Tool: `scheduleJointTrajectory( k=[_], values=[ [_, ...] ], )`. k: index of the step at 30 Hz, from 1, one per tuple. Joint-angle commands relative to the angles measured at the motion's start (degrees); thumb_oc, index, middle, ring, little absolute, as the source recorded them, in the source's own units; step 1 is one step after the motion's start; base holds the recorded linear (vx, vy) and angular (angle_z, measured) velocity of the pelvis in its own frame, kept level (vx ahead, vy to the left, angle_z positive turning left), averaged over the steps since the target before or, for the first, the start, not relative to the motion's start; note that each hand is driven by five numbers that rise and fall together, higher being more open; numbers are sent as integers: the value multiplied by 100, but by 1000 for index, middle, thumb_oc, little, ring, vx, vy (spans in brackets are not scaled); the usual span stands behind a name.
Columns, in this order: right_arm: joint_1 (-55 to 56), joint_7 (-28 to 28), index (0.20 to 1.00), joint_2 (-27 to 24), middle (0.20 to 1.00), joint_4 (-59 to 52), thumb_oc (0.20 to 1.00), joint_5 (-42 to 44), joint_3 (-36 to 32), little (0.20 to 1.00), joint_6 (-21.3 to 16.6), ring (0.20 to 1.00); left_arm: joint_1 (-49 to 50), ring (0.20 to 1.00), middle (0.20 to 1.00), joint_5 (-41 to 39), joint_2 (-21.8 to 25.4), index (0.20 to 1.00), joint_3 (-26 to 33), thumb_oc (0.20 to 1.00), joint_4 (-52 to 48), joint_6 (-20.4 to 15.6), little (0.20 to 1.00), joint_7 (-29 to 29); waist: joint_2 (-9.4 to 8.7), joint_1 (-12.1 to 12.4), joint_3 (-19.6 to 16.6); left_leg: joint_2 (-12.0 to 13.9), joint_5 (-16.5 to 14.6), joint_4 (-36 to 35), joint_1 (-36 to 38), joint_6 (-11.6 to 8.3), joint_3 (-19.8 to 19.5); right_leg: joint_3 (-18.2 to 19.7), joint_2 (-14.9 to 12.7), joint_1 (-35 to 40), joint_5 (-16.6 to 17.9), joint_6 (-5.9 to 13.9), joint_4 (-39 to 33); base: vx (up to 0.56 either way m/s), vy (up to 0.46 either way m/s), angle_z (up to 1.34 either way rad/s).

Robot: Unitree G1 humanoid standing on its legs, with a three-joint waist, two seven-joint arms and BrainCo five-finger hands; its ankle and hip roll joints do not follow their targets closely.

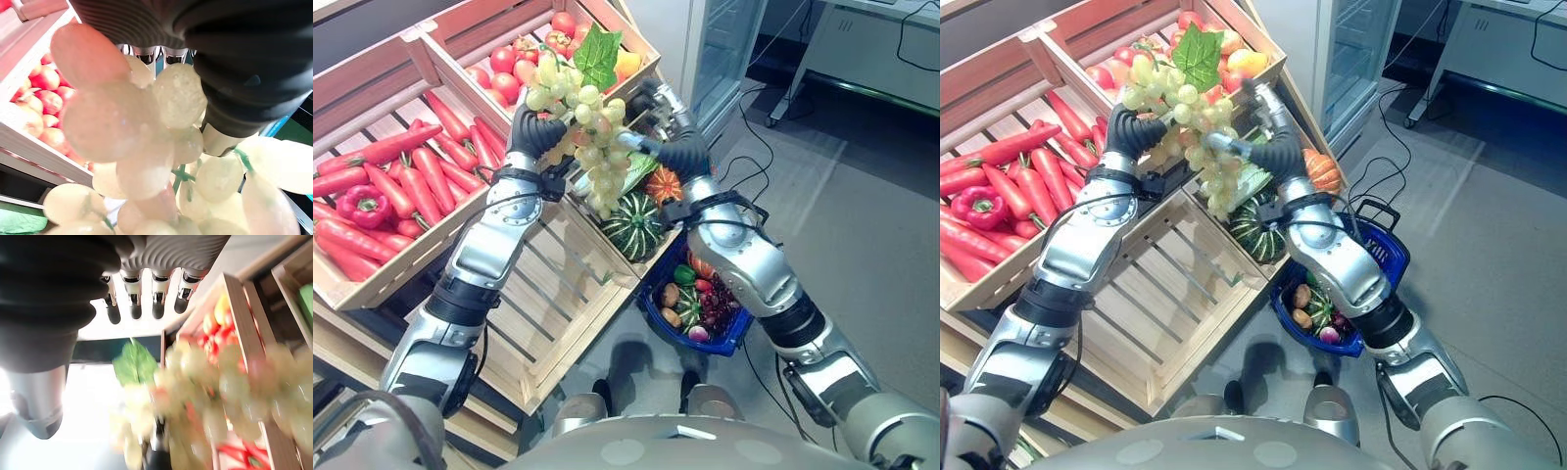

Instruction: Pick up fruits and vegetables into the basket

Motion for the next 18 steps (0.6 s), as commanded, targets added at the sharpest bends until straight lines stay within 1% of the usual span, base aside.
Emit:
scheduleJointTrajectory(
  k=[1,4,6,8,10,11,13,15,18],
  values=[
    [-172,-139,1000,52,1000,-485,1000,18,-268,1000,-441,1000,-365,200,200,-53,331,200,469,200,-524,-618,200,232,-178,-72,-78,-261,-329,186,-15,206,3,-83,-193,452,-314,333,7,0,0,0],
    [-162,-265,1000,59,1000,-449,1000,-150,-310,1000,-444,1000,-372,200,200,-109,342,200,547,200,-553,-698,200,289,-170,-59,-85,-276,-330,165,-2,215,-15,-95,-190,468,-319,320,0,0,0,0],
    [-157,-246,1000,69,1000,-427,1000,-157,-333,1000,-406,1000,-379,200,200,-132,342,200,590,200,-575,-729,200,308,-164,-56,-83,-282,-329,158,-2,213,-18,-101,-194,473,-318,319,-8,0,0,0],
    [-160,-231,1000,60,1000,-400,1000,-94,-318,1000,-295,1000,-387,200,200,-167,362,200,626,200,-586,-766,200,321,-161,-56,-87,-287,-331,157,-2,213,-19,-101,-196,473,-325,317,-5,0,0,0],
    [-160,-121,1000,52,1000,-351,1000,3,-280,1000,-107,1000,-401,200,200,-182,368,200,637,200,-612,-786,200,300,-161,-50,-93,-288,-333,157,-1,205,-20,-108,-198,476,-329,319,-4,0,0,0],
    [-163,29,1000,31,1000,-300,1000,245,-218,1000,101,1000,-389,200,200,-176,368,200,641,200,-646,-816,200,253,-168,-41,-101,-291,-330,156,-1,201,-27,-113,-200,481,-329,317,-7,0,0,0],
    [-189,168,1000,30,1000,-212,1000,531,-115,1000,324,1000,-401,200,200,-146,353,200,628,200,-681,-811,200,191,-179,-27,-113,-296,-328,145,1,199,-42,-122,-199,487,-332,312,-13,0,0,0],
    [-242,405,1000,75,1000,-50,1000,1085,49,1000,431,1000,-455,200,200,-92,345,200,581,200,-675,-784,200,162,-200,3,-120,-296,-318,135,6,200,-56,-145,-197,504,-334,298,-20,0,-7,2],
    [-271,556,1000,181,1000,123,1000,1306,212,1000,597,1000,-523,200,200,-116,293,200,505,200,-609,-832,200,41,-238,37,-149,-288,-306,121,12,194,-75,-178,-190,528,-341,289,-28,9,-31,4]
  ],
)
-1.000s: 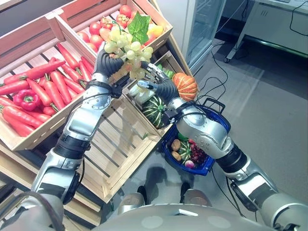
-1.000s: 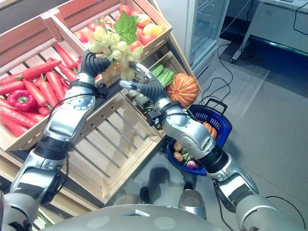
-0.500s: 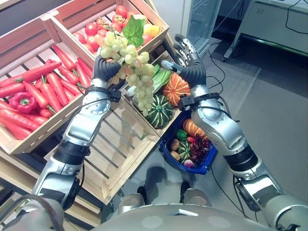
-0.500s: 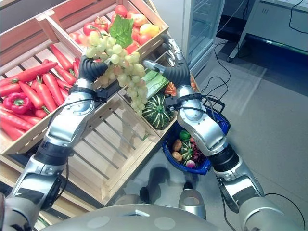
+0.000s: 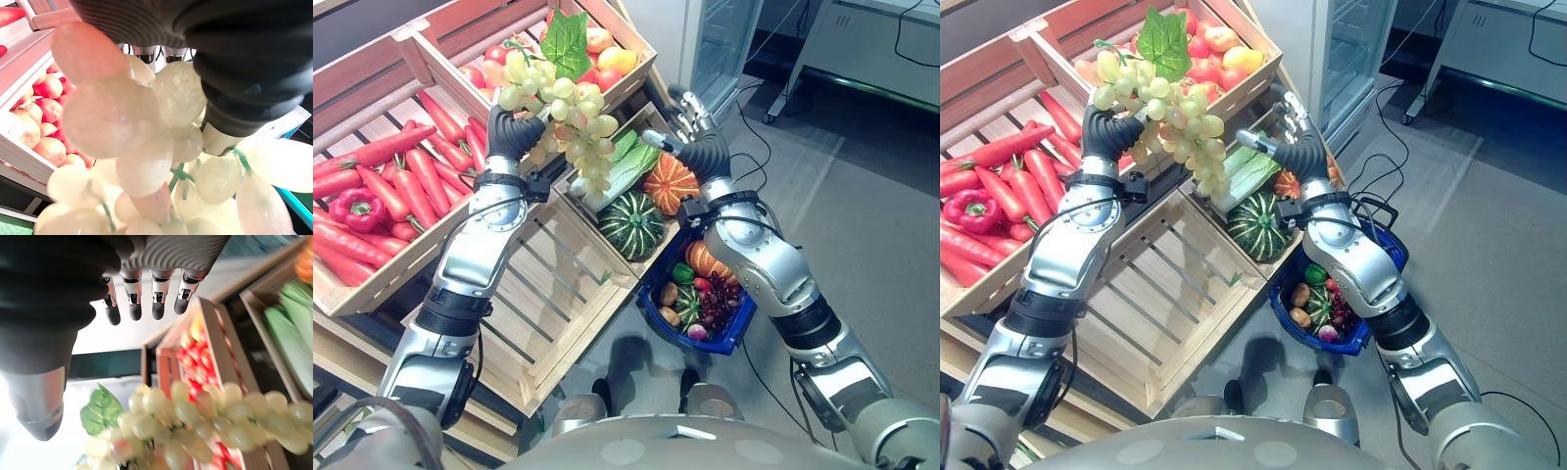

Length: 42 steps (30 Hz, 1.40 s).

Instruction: Pick up fruits and vegetables into the basket

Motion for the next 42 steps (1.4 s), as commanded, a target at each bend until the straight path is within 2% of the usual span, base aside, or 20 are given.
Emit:
scheduleJointTrajectory(
  k=[1,7,15,19,23,28,36,42],
  values=[
    [-348,366,1000,361,1000,56,1000,286,214,1000,3,1000,-690,200,200,72,249,200,83,200,-477,-629,200,-139,-264,101,-169,-285,-301,147,39,192,-29,-140,-191,516,-347,275,15,14,-38,9],
    [-391,826,1000,579,1000,368,1000,616,443,1000,-39,1000,-784,200,200,108,138,200,-79,200,-425,-772,200,-387,-292,136,-188,-272,-283,118,75,191,-44,-156,-176,563,-328,266,-22,10,-12,7],
    [-373,1185,1000,818,1000,495,1000,820,613,1000,-279,1000,-814,200,200,-112,-2,200,-235,200,-321,-841,200,-600,-317,171,-209,-259,-284,122,84,201,-47,-171,-183,582,-327,272,-30,5,-2,1],
    [-328,1515,1000,949,1000,437,1000,1252,677,1000,-533,1000,-802,200,200,-378,-74,200,-289,200,-331,-933,200,-807,-325,197,-220,-252,-284,121,94,204,-48,-178,-190,608,-322,280,-45,0,0,0],
    [-336,1251,1000,1026,1000,529,1000,991,686,1000,-664,1000,-800,200,200,-780,-198,200,-353,200,-257,-778,200,-749,-327,197,-228,-242,-291,133,101,209,-42,-188,-202,608,-316,290,-41,0,0,0],
    [-316,897,1000,998,1000,642,1000,750,584,1000,-789,1000,-763,200,200,-778,-263,200,-355,200,-238,-860,200,-524,-317,158,-214,-247,-294,138,113,223,-30,-158,-204,602,-310,294,-41,0,3,-1],
    [-275,1041,1000,1066,1000,679,1000,1262,624,1000,-981,1000,-804,200,200,-1314,-379,200,-373,200,-401,-904,200,-485,-302,142,-159,-253,-307,150,118,232,-35,-166,-224,599,-322,291,-18,0,1,0],
    [-266,1004,1000,1122,1000,757,1000,1541,617,1000,-944,1000,-884,200,200,-1358,-443,200,-422,200,-388,-873,200,-449,-309,130,-152,-247,-299,170,100,233,-32,-185,-232,586,-313,291,-9,0,0,0]
  ],
)
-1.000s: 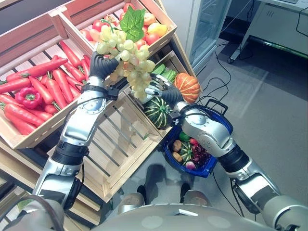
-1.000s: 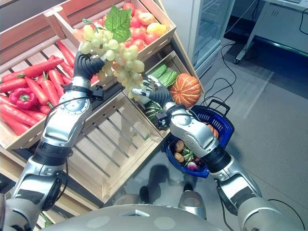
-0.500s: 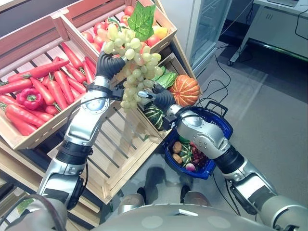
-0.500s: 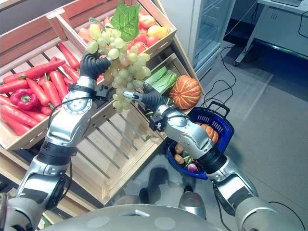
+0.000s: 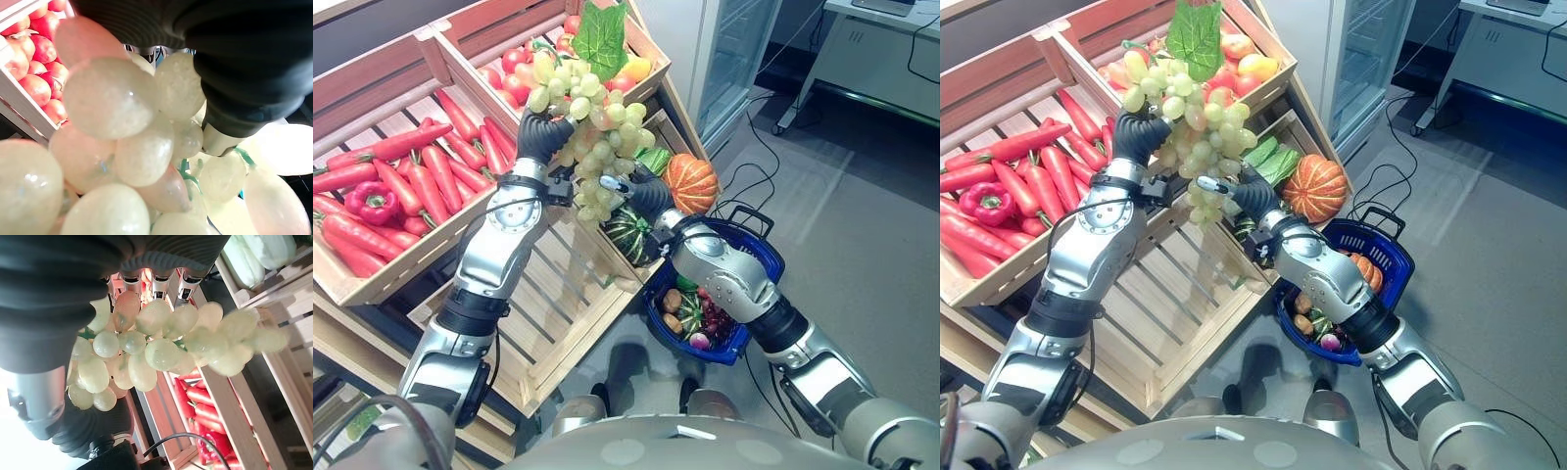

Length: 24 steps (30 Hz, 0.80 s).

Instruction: Pick up fruits and vegetables into the basket

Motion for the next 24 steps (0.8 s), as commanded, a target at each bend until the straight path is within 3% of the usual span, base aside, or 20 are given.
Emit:
scheduleJointTrajectory(
  k=[1,2,3,4,23,24],
  values=[
    [-249,95,1000,649,1000,-138,1000,288,-91,1000,-382,1000,-810,200,200,-186,42,200,-262,200,-389,-400,200,38,-270,25,-136,-244,-295,248,-84,237,45,-80,-245,312,-330,263,153,0,0,0],
    [-249,95,1000,650,1000,-138,1000,288,-91,1000,-382,1000,-808,200,200,-186,42,200,-262,200,-390,-399,200,38,-270,24,-136,-244,-295,247,-84,237,44,-80,-245,312,-330,263,152,0,0,0],
    [-227,99,862,664,862,-115,862,293,-85,862,-356,862,-796,200,200,-238,37,200,-256,200,-397,-389,200,16,-269,27,-140,-243,-290,246,-84,238,45,-80,-247,315,-326,262,149,0,0,0],
    [-211,166,200,673,200,-76,200,302,-83,200,-358,200,-774,200,200,-290,23,200,-245,200,-402,-375,200,-14,-270,31,-146,-245,-287,238,-81,240,45,-83,-248,324,-323,260,137,0,0,0],
    [-145,492,200,772,200,183,200,486,-47,200,-439,200,-613,200,200,-1072,-224,200,-257,200,-332,-130,200,-166,-278,56,-129,-241,-273,229,-69,247,34,-127,-253,355,-327,247,122,0,0,0],
    [-130,504,200,785,200,191,200,527,-42,200,-462,200,-608,332,332,-1108,-225,332,-266,332,-338,-76,332,-168,-275,56,-127,-240,-272,231,-72,248,36,-126,-254,352,-327,247,124,0,0,0]
  ],
)
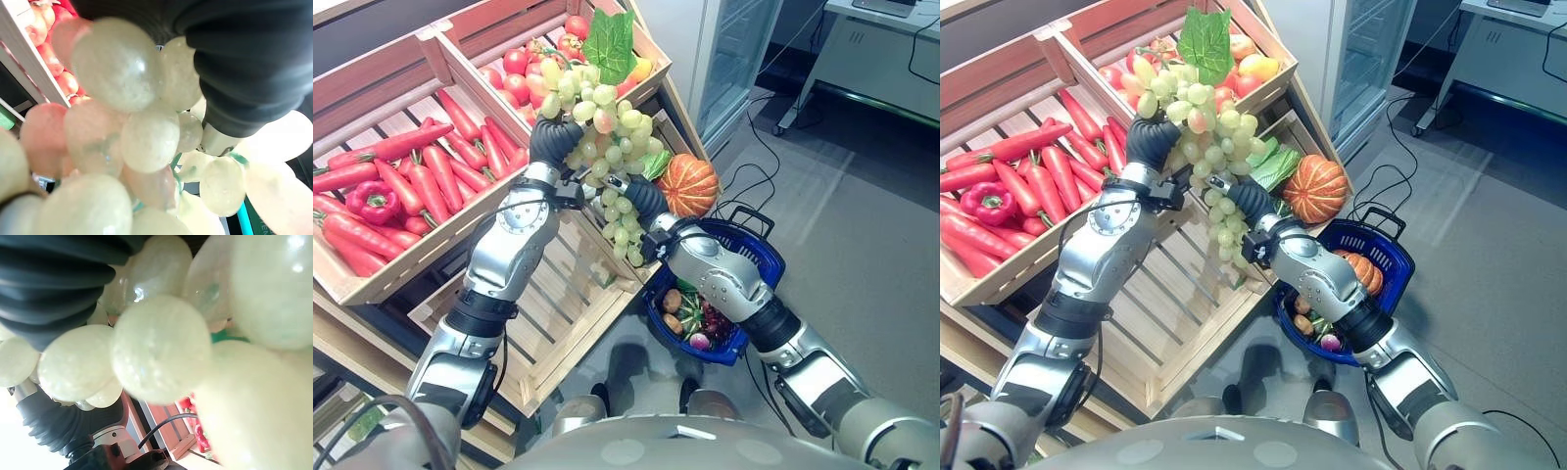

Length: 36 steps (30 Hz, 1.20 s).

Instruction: Pick up fruits and vegetables into the basket

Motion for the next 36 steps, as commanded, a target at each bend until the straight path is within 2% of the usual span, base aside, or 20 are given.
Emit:
scheduleJointTrajectory(
  k=[1,8,12,17,20,27,36],
  values=[
    [-113,259,200,623,200,-213,200,509,-48,200,-471,200,-602,1000,1000,-442,-34,1000,-167,1000,-305,-32,1000,-108,-265,43,-120,-243,-266,229,-74,251,39,-117,-251,343,-322,245,125,0,0,0],
    [9,466,200,707,200,-189,200,809,-112,200,-922,200,-518,1000,1000,-1014,-84,1000,-236,1000,-106,415,1000,-392,-214,21,-96,-233,-240,239,-85,261,63,-131,-261,319,-314,241,147,0,0,0],
    [108,570,200,716,200,-254,200,845,-162,200,-1226,200,-390,1000,1000,-1318,-60,1000,-243,1000,-13,989,1000,-666,-162,-5,-81,-236,-232,258,-87,263,92,-119,-271,291,-307,243,180,0,0,0],
    [245,763,200,617,200,-354,200,1086,-335,200,-1545,200,-213,1000,1000,-1797,10,1000,-173,1000,230,1125,1000,-1038,-74,-66,-49,-233,-221,282,-88,273,154,-98,-303,248,-306,246,235,0,0,0],
    [443,878,200,523,200,-443,200,1152,-481,200,-1783,200,-7,1000,1000,-2136,41,1000,-38,1000,237,1022,1000,-1089,-6,-117,-23,-228,-204,291,-104,264,192,-81,-324,198,-299,245,272,1,2,-1],
    [651,1020,200,300,200,-594,200,1117,-861,200,-2030,200,387,1000,1000,-2141,-78,1000,115,1000,293,833,1000,-1248,90,-206,115,-231,-184,340,-193,256,228,-52,-361,35,-328,228,417,-20,0,-2],
    [904,1119,200,-272,200,-821,200,1145,-1660,200,-2281,200,940,1000,1000,-2212,-141,1000,325,1000,294,536,1000,-1301,247,-344,531,-261,-139,535,-569,222,275,-13,-407,-442,-398,169,759,-73,-3,-7]
  ],
)
